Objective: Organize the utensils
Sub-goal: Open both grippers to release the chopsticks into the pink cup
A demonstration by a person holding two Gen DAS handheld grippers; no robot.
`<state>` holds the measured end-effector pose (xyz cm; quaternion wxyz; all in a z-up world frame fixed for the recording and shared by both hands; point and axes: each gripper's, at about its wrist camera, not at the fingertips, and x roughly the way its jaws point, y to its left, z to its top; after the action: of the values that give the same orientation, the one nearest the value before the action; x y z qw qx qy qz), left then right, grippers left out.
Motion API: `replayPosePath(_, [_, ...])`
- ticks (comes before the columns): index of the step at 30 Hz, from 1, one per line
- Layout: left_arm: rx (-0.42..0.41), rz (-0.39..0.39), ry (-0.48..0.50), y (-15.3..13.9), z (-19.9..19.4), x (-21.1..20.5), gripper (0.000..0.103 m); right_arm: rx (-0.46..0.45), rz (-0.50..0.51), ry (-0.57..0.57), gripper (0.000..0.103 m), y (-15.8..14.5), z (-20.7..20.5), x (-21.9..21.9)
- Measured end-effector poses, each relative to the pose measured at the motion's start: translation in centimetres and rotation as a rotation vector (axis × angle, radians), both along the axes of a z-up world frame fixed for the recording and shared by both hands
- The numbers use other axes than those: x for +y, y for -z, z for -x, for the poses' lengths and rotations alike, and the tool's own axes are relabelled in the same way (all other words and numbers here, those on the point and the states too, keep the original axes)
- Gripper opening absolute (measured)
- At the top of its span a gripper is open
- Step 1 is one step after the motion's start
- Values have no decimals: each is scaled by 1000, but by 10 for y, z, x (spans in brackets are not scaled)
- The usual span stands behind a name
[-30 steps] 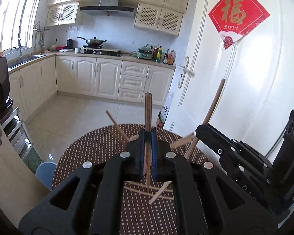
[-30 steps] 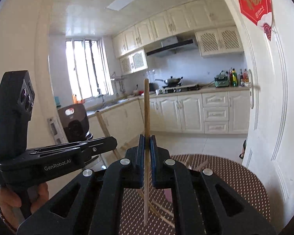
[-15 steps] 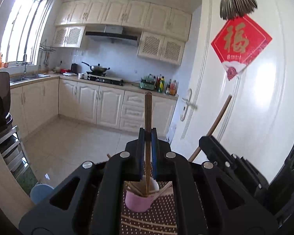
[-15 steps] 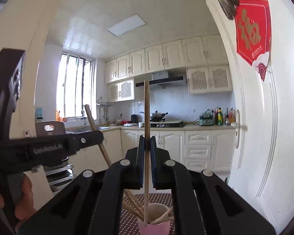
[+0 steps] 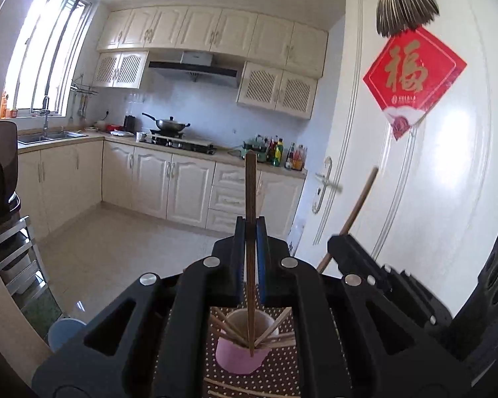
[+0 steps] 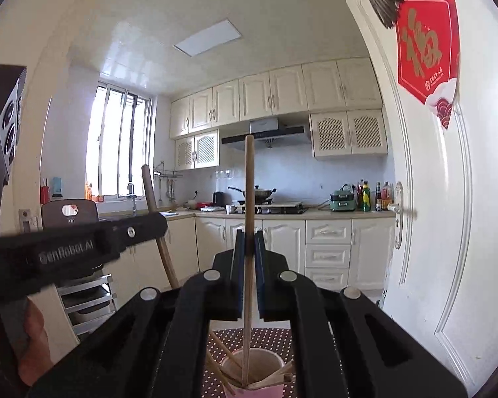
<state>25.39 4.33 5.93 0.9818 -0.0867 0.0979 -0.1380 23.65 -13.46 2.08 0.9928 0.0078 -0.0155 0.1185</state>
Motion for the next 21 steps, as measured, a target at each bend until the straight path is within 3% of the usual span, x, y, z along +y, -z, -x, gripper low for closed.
replayPosePath(8, [-61,12,-15,-7,5,-3,7,23,-2,4,4,5,-4,-5])
replayPosePath(21, [-36,-42,-22,13,0,-11,7,68,-17,-9,4,11,-5,-7])
